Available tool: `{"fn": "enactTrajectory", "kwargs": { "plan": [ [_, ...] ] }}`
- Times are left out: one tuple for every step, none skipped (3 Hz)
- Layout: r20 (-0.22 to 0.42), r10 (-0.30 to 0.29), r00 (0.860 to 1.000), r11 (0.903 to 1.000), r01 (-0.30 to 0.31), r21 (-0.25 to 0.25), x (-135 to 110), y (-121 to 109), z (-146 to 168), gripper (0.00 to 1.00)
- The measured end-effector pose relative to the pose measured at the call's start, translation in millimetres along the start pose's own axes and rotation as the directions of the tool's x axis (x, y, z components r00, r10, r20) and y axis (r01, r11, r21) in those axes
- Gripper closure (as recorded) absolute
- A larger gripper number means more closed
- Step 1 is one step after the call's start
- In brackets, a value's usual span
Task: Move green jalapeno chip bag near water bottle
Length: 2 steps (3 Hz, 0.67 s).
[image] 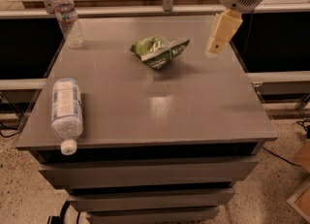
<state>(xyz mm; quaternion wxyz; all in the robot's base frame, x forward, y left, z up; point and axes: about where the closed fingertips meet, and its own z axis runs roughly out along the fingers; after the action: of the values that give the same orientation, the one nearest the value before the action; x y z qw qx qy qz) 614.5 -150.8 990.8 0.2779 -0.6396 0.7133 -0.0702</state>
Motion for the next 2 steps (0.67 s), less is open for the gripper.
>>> {"fn": "enactTrajectory", "kwargs": {
  "plan": [
    [0.010, -0.011, 1.000, 0.9993, 0.011, 0.036, -9, -24, 32, 0.00],
    [0.035, -0.022, 0.999, 0.9990, 0.021, 0.040, -16, -37, 62, 0.00]
  ]
}}
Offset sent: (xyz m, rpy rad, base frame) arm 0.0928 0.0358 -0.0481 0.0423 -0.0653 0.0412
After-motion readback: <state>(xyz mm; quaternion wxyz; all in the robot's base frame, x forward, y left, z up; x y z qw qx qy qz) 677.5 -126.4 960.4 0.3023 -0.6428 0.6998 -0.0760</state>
